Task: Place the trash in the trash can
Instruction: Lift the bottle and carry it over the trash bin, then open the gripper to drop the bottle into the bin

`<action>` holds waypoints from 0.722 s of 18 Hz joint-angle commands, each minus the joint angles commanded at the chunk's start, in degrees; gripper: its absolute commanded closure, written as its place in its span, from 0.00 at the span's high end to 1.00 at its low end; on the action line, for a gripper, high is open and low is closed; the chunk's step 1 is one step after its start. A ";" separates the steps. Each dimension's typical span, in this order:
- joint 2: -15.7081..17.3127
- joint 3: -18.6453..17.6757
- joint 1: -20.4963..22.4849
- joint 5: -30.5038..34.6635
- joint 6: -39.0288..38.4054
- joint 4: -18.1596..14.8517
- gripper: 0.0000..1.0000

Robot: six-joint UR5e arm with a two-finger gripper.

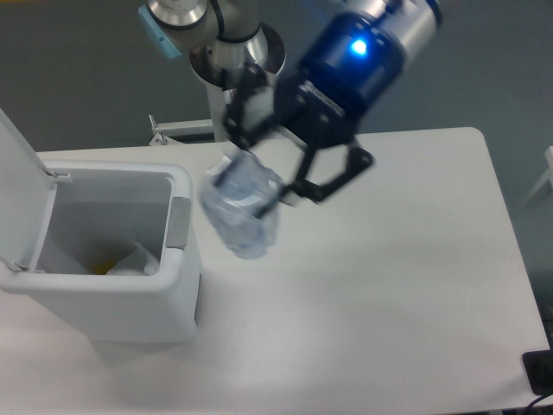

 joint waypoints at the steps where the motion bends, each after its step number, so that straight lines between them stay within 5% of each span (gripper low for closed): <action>1: 0.53 -0.79 -1.23 0.00 0.17 0.09 0.28; 5: 1.85 -5.44 -4.66 0.09 0.18 4.47 0.29; 13: 3.96 -16.43 -8.89 0.26 4.56 7.90 0.38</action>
